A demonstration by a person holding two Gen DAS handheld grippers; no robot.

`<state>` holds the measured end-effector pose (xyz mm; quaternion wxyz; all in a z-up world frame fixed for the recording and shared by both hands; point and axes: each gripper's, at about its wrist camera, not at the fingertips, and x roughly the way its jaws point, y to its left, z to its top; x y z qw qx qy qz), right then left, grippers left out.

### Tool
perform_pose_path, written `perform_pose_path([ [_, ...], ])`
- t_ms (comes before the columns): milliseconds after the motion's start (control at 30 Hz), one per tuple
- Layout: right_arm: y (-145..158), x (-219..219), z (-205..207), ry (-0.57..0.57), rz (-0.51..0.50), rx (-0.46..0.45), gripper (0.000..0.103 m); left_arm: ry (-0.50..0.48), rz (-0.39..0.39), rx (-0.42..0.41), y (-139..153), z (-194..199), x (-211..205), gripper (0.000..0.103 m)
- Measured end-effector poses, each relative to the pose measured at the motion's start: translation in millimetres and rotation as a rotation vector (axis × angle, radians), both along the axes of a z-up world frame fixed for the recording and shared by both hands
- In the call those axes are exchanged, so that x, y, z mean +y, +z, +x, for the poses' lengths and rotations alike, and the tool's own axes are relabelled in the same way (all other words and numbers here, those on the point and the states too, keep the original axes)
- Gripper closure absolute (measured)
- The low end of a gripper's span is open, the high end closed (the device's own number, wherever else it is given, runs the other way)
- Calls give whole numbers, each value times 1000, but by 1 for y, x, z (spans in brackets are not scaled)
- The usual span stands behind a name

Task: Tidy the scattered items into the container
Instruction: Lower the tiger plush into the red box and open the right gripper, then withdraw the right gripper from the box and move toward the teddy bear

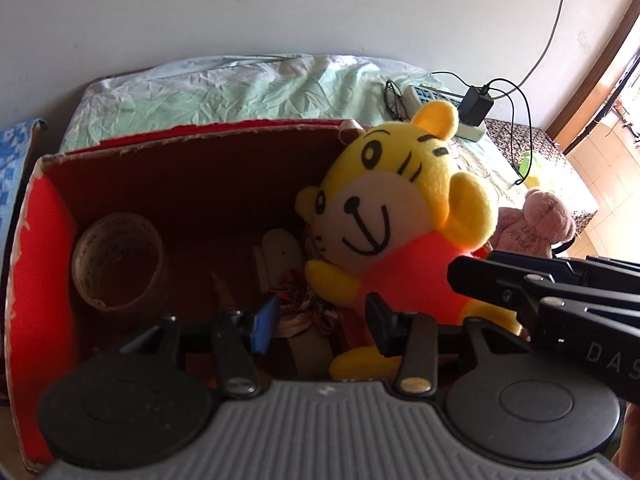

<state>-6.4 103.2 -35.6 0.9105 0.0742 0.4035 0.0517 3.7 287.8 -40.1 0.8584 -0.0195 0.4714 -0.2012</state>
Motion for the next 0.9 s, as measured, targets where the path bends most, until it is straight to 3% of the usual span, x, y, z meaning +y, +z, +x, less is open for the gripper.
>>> perform_pose_path([
  [133,6,-2,-7,-7,10,-33,70,46,74,-19,5,-5,-4,41],
  [433,9,0,-17,35,15,-66,70,154,196,-76,19,-16,-6,32],
  [733,7,3,-18,154,28,-57,69,287,275,-58,18,-27,-2,31],
  [900,7,-1,-20,202,33,-49,69,353,308,-65,22,-37,-5,26],
])
